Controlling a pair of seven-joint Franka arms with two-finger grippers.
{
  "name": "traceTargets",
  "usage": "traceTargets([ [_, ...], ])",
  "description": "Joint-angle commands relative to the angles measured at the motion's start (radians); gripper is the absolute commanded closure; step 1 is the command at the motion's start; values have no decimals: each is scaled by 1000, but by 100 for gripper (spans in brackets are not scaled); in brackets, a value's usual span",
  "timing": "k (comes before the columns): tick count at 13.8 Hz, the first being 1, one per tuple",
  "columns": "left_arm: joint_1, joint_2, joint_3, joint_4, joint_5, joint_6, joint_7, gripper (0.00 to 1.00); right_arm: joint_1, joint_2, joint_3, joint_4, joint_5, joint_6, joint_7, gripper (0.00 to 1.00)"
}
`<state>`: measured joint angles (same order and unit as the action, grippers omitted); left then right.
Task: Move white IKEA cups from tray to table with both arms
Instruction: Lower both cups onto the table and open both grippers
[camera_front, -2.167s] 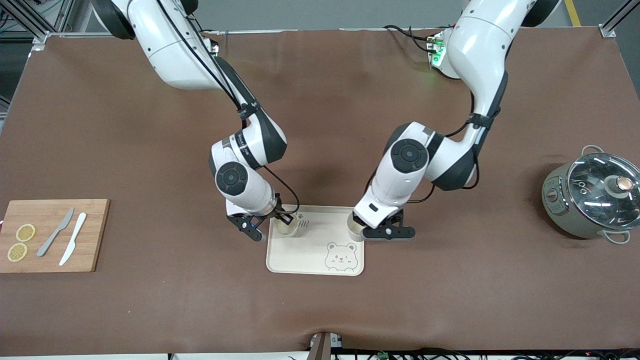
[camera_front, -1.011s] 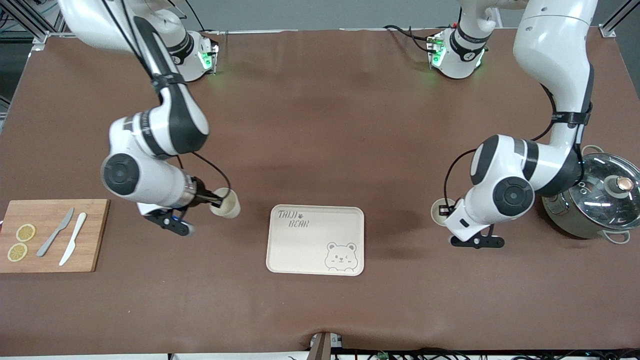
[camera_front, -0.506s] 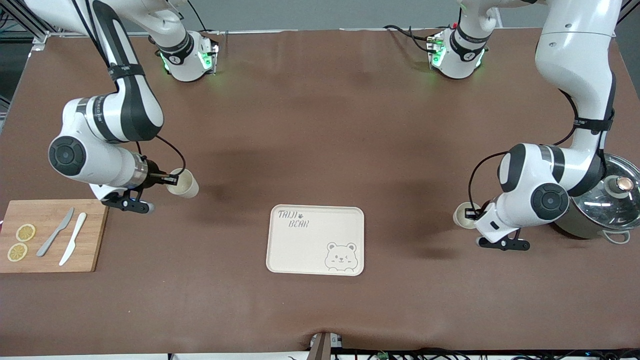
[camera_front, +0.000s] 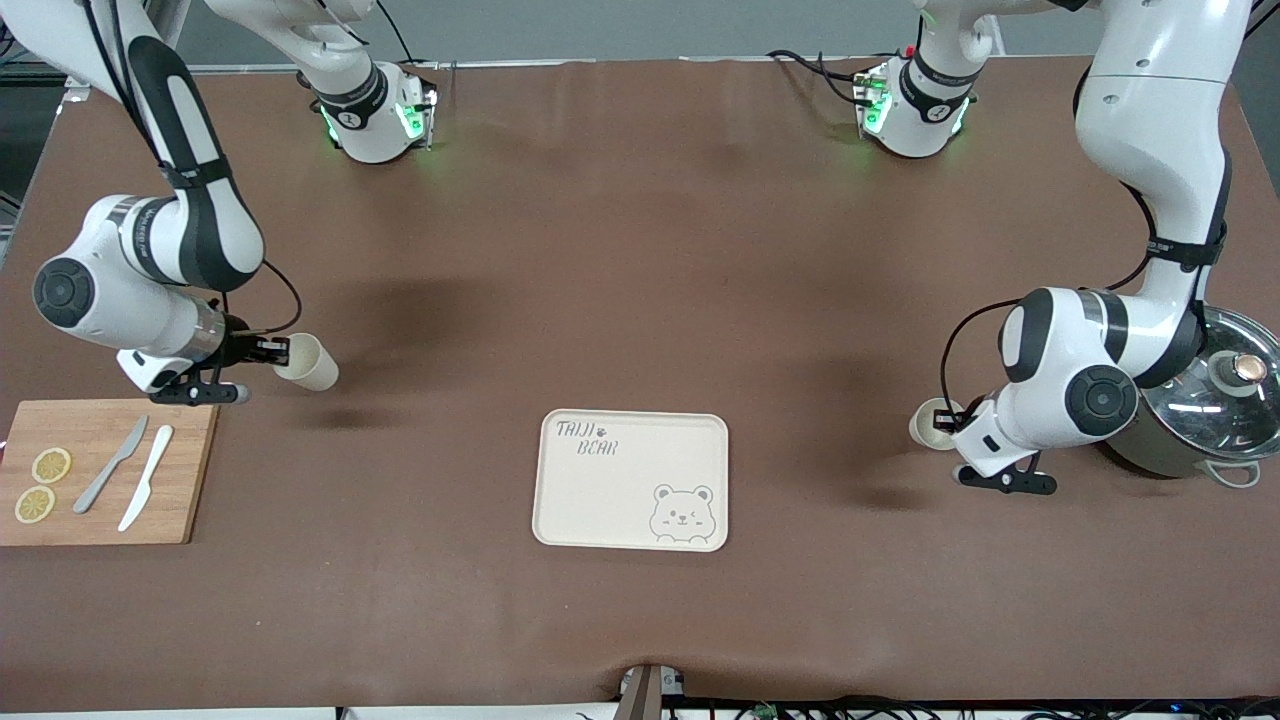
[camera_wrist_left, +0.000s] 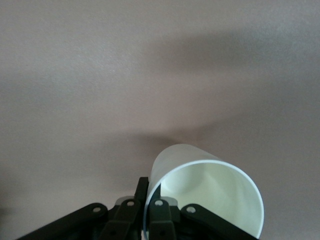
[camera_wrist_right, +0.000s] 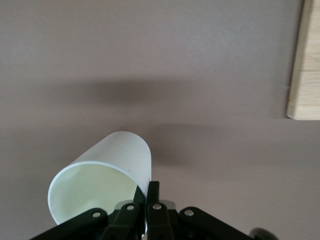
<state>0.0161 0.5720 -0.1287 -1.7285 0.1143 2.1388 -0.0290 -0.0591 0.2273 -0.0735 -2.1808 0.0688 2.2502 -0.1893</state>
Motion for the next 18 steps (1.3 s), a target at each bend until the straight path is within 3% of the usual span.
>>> traceTargets([
  [1,5,-15,-9,-29,12,15,6,100,-50,29,21,-17,-55,60,-50,100],
  [2,5,-9,-9,-29,12,15,6,95,-57,44,21,-17,-61,65,-58,100],
  [3,5,-3,-9,-29,12,15,6,80,-57,56,21,-17,-63,65,-59,100],
  [5,2,-3,-9,-26,12,15,6,0,-62,81,21,-16,-63,65,-59,100],
  [7,-2,-27,-19,-19,12,7,6,0,-67,93,20,-16,-63,63,-59,100],
  [8,-2,-49,-31,-17,12,3,1,0,-65,93,21,-14,-63,55,-53,90],
  [9,-4,-67,-34,-16,12,1,-6,0,-67,93,21,-10,-63,51,-47,16],
  [10,-4,-89,-35,-16,12,1,-6,0,-67,92,21,1,-61,37,-44,0],
  [14,-5,-152,-58,48,18,-118,-8,0,-45,92,27,258,-46,-275,-42,0],
  [18,-5,-243,-75,110,15,-234,-66,0,-16,127,40,641,-1,-492,-53,0],
])
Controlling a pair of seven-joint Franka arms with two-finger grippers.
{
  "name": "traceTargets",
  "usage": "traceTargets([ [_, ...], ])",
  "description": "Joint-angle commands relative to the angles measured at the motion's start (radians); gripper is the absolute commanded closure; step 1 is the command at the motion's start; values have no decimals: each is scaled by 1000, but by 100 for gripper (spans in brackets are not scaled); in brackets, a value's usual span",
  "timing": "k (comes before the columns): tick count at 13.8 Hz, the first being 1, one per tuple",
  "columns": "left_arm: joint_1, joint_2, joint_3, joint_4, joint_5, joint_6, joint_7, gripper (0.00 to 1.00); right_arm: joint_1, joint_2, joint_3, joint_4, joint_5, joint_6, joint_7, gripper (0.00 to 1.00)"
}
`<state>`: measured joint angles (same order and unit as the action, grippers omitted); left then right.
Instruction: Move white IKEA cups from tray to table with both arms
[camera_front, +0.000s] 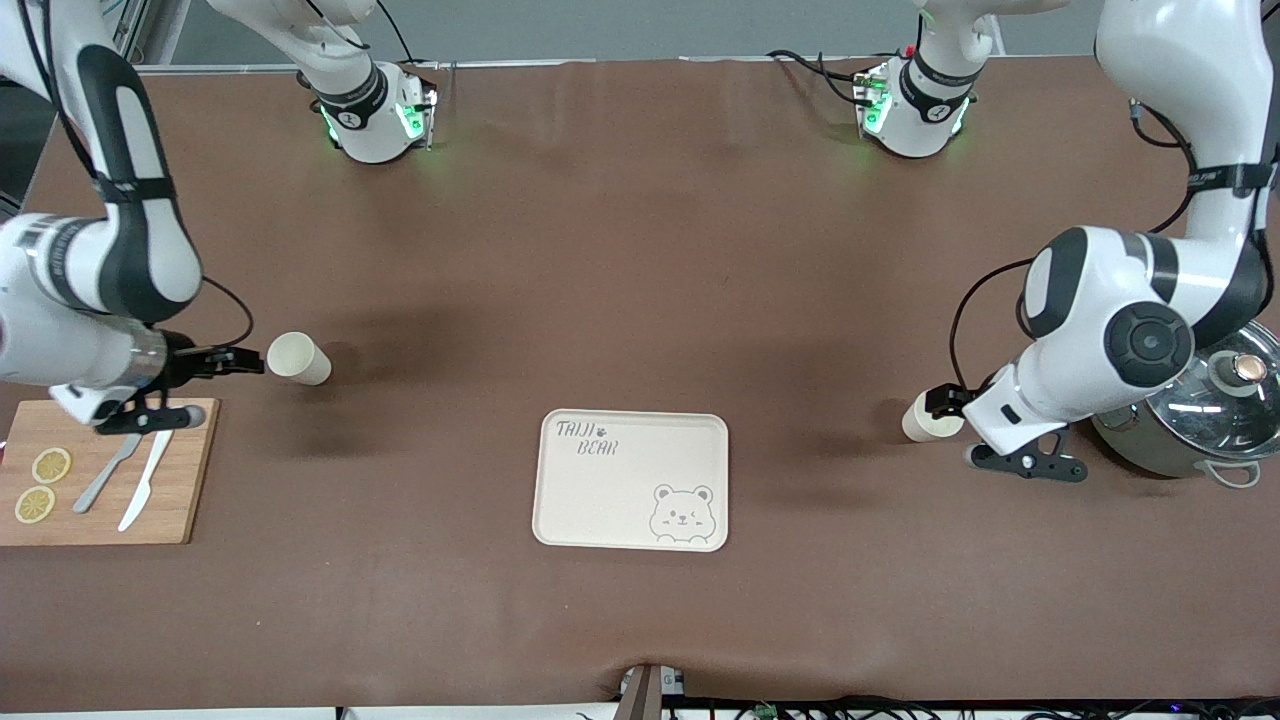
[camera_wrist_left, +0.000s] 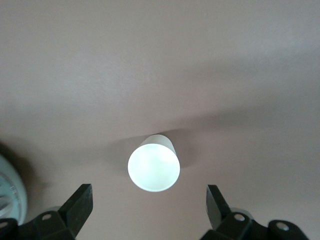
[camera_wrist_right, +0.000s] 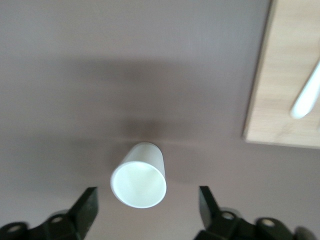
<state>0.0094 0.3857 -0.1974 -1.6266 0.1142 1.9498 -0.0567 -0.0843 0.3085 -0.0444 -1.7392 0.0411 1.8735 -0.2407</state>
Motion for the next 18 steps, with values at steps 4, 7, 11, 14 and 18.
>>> traceTargets([
  [4,1,-148,-17,48,10,-158,-49,0,26,32,21,429,16,-258,20,0],
  [7,1,-148,-19,174,12,-319,-48,0,37,-83,21,412,16,-397,145,0],
  [11,12,-149,-14,238,12,-416,-34,0,81,-296,26,244,13,-428,313,0],
  [14,12,-203,-11,231,7,-425,-37,0,112,-426,29,121,-13,-428,311,0],
  [18,29,-255,-17,220,-39,-479,-34,0,100,-476,24,50,-38,-399,299,0],
])
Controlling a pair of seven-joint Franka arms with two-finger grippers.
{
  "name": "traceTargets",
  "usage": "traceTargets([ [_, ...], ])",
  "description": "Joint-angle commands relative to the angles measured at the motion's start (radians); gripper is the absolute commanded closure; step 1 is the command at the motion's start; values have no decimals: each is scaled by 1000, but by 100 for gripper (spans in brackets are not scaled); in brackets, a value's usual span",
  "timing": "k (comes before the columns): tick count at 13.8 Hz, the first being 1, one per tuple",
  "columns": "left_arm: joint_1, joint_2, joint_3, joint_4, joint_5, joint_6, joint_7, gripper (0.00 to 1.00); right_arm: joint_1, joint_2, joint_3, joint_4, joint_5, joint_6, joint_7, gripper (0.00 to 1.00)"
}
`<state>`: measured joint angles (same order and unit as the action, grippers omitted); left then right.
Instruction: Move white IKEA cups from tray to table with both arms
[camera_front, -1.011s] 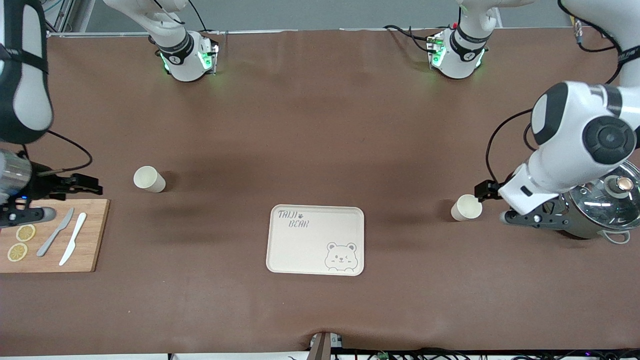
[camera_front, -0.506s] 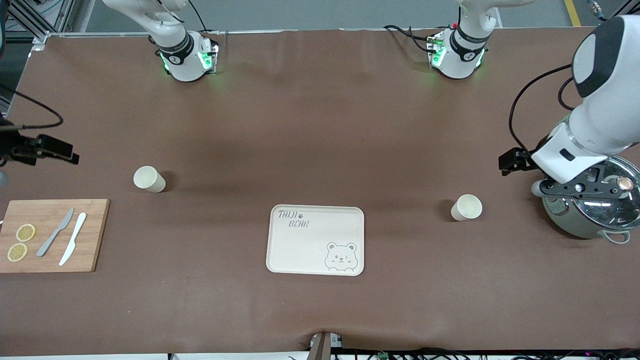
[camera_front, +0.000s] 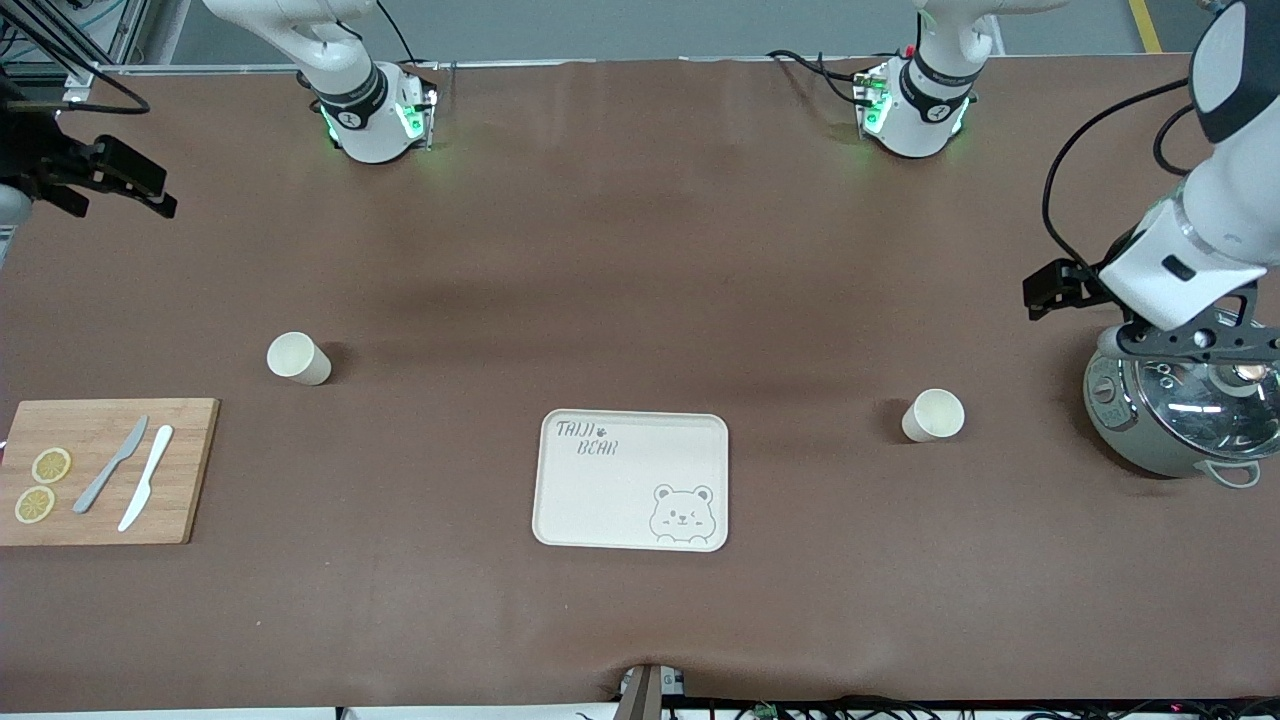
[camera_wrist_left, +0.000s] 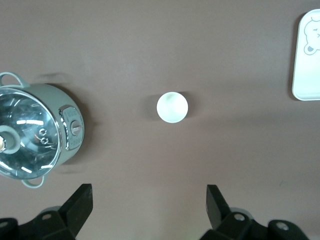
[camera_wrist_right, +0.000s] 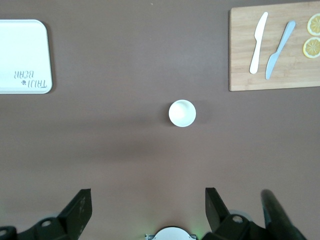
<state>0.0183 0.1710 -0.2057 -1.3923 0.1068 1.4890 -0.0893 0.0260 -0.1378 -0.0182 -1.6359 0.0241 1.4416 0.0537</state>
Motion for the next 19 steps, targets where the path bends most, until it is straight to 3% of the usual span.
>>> traceTargets([
  [1,23,-54,-9,-25,-48,-18,3,0,-23,-25,-2,-42,-13,49,-47,0],
  [4,16,-119,12,-108,-61,-10,19,0,-35,4,-2,-3,-10,57,-129,0],
  [7,-76,-220,132,-236,-102,30,14,0,-40,73,-2,104,-10,31,-127,0],
  [9,-87,-229,163,-237,-119,24,19,0,-38,87,-2,117,-10,-19,-126,0],
  [19,-86,-214,152,-205,-110,20,-3,0,-40,87,-2,110,-12,-10,-132,0],
])
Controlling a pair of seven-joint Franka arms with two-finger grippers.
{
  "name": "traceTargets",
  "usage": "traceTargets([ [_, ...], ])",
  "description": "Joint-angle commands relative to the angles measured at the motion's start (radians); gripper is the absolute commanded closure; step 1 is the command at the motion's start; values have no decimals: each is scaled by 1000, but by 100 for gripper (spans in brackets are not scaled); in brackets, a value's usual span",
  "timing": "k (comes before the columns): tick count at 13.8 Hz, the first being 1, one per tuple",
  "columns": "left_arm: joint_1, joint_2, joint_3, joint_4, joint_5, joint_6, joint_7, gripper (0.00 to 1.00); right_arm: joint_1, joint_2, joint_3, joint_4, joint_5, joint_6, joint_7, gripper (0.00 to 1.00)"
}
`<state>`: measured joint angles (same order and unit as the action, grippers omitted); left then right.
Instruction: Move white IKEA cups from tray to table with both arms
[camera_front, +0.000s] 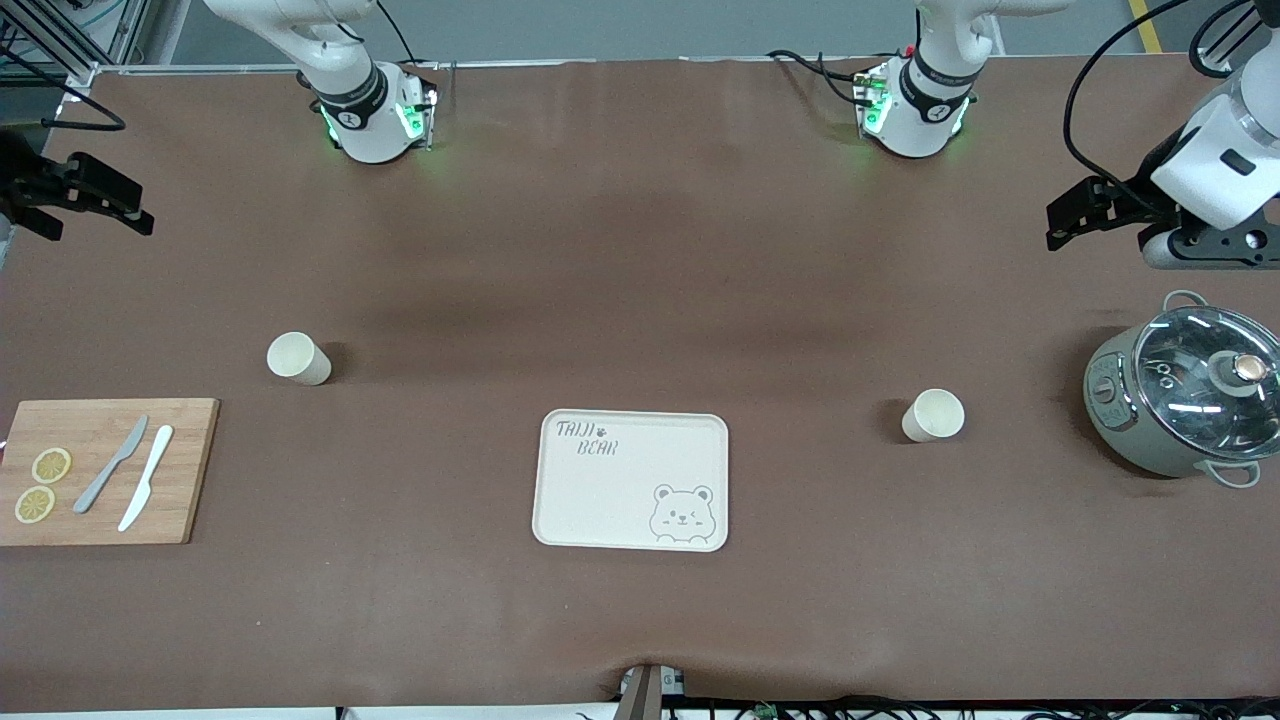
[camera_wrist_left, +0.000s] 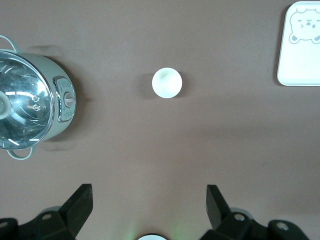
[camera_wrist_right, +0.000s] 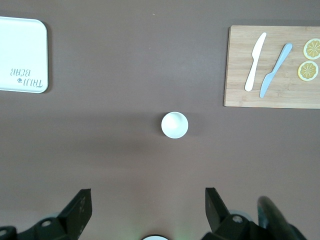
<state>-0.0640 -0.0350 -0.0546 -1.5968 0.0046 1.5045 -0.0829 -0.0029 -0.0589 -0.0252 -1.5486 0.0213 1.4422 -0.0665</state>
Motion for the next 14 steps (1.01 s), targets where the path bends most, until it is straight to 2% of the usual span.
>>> traceTargets([
  [1,-4,-8,1,0,-6,5,-9,0,-14,8,5,22,-9,-13,-12,0],
  [12,-7,-8,-1,-2,-5,5,-34,0,-3,10,7,22,-6,-22,-13,0],
  [14,-4,-8,-20,-2,-5,3,-49,0,-2,10,10,22,-6,-22,-12,0],
])
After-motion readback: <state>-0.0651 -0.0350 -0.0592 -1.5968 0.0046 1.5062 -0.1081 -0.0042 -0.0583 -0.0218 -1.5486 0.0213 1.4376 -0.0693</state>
